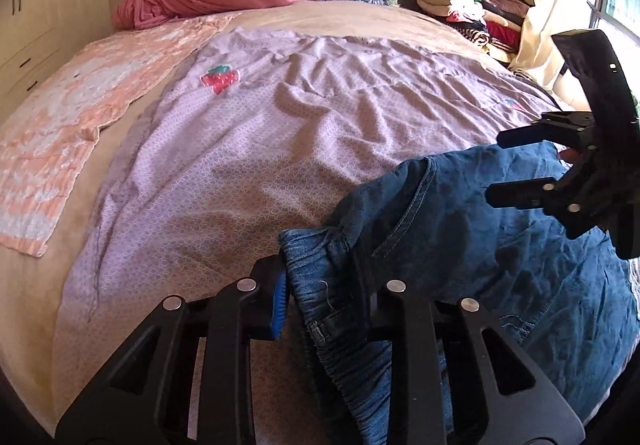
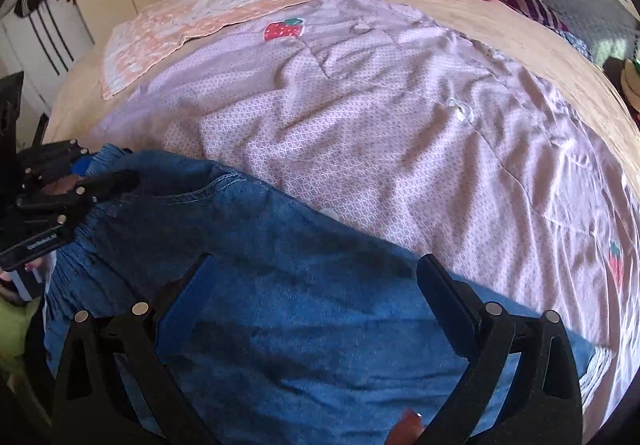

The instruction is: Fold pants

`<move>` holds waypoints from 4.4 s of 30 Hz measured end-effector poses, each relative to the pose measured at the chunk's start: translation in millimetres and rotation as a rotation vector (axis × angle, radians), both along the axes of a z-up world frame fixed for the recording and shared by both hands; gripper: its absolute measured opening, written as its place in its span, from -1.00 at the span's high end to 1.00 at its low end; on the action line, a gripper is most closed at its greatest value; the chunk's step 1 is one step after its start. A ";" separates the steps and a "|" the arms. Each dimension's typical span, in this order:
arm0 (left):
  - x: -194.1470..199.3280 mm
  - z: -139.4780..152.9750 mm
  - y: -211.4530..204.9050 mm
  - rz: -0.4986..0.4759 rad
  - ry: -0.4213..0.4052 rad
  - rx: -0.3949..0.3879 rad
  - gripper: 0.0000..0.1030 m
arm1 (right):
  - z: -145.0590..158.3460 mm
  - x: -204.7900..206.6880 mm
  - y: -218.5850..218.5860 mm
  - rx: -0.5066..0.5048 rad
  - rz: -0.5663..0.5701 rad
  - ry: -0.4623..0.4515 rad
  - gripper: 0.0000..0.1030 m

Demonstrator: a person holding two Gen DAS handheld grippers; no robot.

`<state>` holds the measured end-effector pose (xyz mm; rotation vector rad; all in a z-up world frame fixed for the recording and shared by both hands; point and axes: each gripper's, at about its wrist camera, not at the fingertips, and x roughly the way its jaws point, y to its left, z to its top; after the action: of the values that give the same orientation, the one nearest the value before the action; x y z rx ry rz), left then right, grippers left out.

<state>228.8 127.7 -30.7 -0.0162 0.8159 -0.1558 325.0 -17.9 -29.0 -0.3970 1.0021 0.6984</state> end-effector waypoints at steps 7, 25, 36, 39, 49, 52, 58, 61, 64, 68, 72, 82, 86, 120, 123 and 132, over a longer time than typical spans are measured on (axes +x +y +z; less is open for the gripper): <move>-11.0 12.7 -2.4 -0.011 -0.075 -0.014 0.65 | -11.1 3.4 23.6 -0.112 0.154 -0.069 -0.81; -33.3 22.0 -10.1 -0.012 -0.182 0.080 0.63 | 30.0 -58.0 10.2 0.030 0.005 -0.160 0.74; -97.2 42.5 -41.3 -0.072 -0.367 0.193 0.62 | 63.6 -135.2 -22.1 0.108 -0.090 -0.259 0.74; -118.5 43.1 -46.0 -0.093 -0.378 0.202 0.62 | 63.9 -163.9 -28.9 0.119 -0.089 -0.282 0.74; -185.7 22.5 -50.7 -0.225 -0.299 0.241 0.55 | 33.0 -243.8 -48.7 0.169 -0.053 -0.174 0.73; -198.8 13.8 -49.5 -0.241 -0.259 0.247 0.55 | 21.8 -261.8 -48.1 0.163 -0.031 -0.159 0.73; -209.5 -3.6 -41.0 -0.230 -0.157 0.212 0.55 | -1.4 -282.3 -47.6 0.149 -0.019 -0.116 0.68; -210.3 -5.8 -38.4 -0.210 -0.127 0.187 0.55 | -10.3 -290.2 -42.2 0.133 -0.008 -0.111 0.68; -209.6 -4.8 -33.4 -0.182 -0.108 0.178 0.55 | -16.8 -295.2 -36.3 0.127 0.000 -0.101 0.67; -218.3 4.3 -27.5 -0.156 -0.118 0.174 0.55 | -22.2 -298.3 -32.1 0.139 -0.002 -0.083 0.59; -226.5 15.4 -19.9 -0.118 -0.128 0.172 0.55 | -28.9 -303.8 -28.0 0.136 0.004 -0.076 0.55; -207.3 50.0 -65.3 -0.215 -0.172 0.062 0.41 | -24.9 -306.5 -36.5 0.207 -0.014 -0.039 0.34; -190.4 25.6 -87.8 -0.243 -0.097 0.099 0.41 | -3.7 -304.4 -61.2 0.316 -0.058 -0.018 0.27; -201.6 33.1 -99.2 -0.294 -0.091 -0.050 -0.14 | 15.2 -268.7 -149.0 0.396 -0.426 -0.043 -0.28; -197.6 39.4 -113.3 -0.323 -0.092 -0.062 -0.22 | 21.5 -267.6 -168.6 0.389 -0.476 -0.076 -0.34; -178.5 31.4 -162.3 -0.432 -0.023 -0.102 -0.27 | 32.1 -261.3 -206.9 0.374 -0.572 -0.139 -0.51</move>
<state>50.2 -34.7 0.7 0.0667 0.7788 -0.6046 63.7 -224.8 3.1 0.1686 0.7774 0.3191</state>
